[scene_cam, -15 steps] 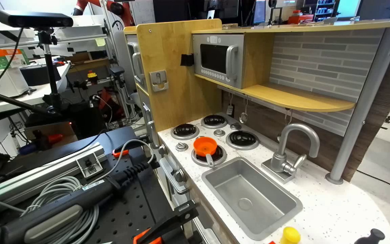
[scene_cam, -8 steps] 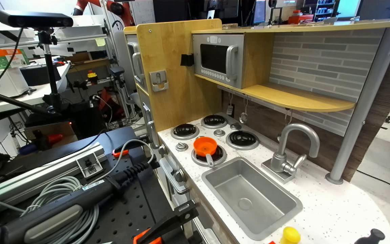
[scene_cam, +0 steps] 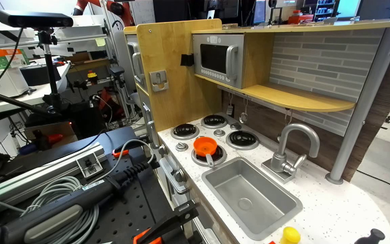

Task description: Move the yellow object on the right side of the sink backwards

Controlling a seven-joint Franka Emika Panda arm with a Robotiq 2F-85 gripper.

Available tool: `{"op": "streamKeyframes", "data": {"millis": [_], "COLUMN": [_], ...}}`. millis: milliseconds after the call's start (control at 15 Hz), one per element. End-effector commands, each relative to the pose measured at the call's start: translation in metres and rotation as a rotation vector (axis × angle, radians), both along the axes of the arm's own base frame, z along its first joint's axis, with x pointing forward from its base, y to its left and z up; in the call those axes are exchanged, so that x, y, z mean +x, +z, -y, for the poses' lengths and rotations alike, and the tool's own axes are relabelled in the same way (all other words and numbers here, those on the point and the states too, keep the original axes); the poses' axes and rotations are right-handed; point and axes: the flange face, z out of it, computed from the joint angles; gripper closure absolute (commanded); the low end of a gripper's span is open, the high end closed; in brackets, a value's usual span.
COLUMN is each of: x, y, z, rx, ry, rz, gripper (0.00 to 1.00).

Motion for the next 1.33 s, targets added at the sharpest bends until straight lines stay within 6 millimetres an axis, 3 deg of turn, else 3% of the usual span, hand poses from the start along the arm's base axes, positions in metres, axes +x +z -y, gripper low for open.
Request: {"op": "streamKeyframes", "data": {"millis": [0,200,467,867,1267], "x": [0.0,0.002,0.024,0.064,0.108], "y": [0.001,-0.002,-0.026,-0.061,-0.133], "z": [0.0,0.001,0.022,0.094,0.166], "rx": [0.0,-0.002,-0.026,-0.104,-0.141], "ry": [0.0,-0.008,-0.024,-0.059,-0.167], "rz": [-0.001,0.002,0.039,0.094,0.154], "gripper": [0.0,0.0,0.0,0.0,0.0]}}
